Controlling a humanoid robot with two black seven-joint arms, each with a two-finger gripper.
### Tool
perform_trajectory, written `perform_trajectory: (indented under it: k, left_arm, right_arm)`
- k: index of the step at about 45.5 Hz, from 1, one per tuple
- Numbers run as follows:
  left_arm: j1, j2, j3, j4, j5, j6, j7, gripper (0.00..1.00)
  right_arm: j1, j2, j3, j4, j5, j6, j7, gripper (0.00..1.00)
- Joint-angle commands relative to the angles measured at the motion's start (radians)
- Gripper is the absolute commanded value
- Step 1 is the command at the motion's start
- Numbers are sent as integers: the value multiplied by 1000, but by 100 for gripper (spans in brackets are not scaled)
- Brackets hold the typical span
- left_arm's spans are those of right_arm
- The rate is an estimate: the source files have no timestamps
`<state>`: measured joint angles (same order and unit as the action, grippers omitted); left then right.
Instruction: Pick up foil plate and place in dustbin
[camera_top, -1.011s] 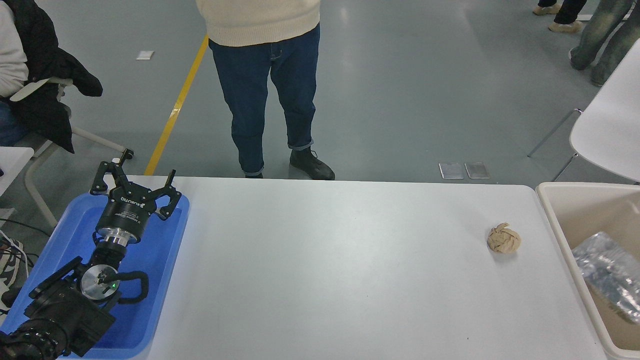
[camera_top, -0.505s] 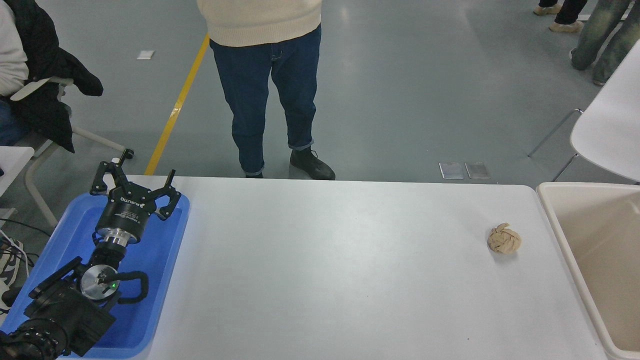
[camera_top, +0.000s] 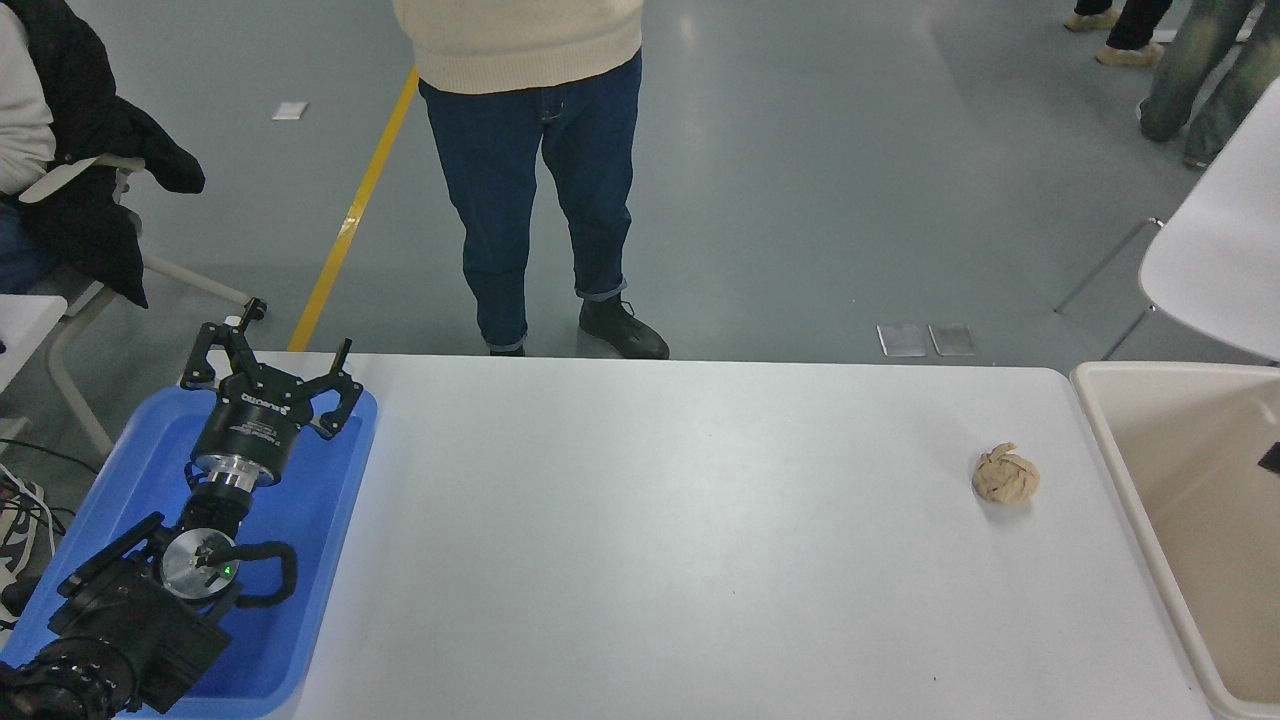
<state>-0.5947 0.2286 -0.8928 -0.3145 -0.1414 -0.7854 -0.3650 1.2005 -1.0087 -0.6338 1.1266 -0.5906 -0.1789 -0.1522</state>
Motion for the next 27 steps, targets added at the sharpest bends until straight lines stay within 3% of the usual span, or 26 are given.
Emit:
perform_trajectory:
  k: [1,11,16,21,27]
  left_arm:
    - [-1,0,0,0,0,0,0,100]
    - [-1,0,0,0,2,0,1,100]
    - [-1,0,0,0,2,0,1,100]
    - [-1,0,0,0,2,0,1,100]
    - [-1,0,0,0,2,0,1,100]
  right_arm:
    - [356,-21,-291,275,-48,4,-1,100]
    - [583,105,-486,341,-38,145,0,100]
    - [712,202,-560,343,-28,347,6,100]
    - [833,272,-569,335,93,626,6,100]
    - [927,352,-566,329,204,820,5,100]
